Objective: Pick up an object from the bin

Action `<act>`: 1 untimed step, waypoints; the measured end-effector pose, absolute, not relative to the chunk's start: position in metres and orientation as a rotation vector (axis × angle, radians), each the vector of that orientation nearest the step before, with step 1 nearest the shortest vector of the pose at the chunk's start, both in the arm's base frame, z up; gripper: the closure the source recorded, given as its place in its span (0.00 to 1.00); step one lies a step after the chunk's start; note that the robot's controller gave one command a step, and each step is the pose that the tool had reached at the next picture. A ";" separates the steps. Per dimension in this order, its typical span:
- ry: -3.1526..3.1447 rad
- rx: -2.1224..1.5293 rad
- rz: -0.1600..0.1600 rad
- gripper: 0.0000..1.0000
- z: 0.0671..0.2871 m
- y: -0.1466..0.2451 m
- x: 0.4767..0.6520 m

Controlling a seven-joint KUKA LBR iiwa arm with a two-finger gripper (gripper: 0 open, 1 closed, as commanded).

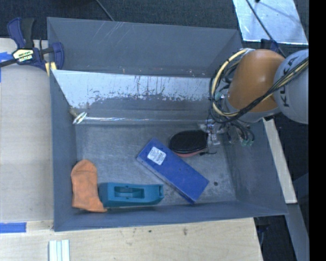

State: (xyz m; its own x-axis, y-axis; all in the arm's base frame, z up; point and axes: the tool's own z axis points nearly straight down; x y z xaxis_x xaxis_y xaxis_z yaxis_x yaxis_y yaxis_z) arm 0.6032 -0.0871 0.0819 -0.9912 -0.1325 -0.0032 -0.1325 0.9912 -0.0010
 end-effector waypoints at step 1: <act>3.138 -0.213 0.001 1.00 0.135 -0.086 0.597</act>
Offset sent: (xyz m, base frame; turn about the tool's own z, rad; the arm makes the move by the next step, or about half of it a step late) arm 0.0084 0.0355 0.1205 0.0090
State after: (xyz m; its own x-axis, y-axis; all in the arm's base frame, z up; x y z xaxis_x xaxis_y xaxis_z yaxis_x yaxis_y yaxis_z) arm 0.5973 -0.0856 0.1353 -0.9908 -0.1353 0.0039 -0.1353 0.9908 0.0008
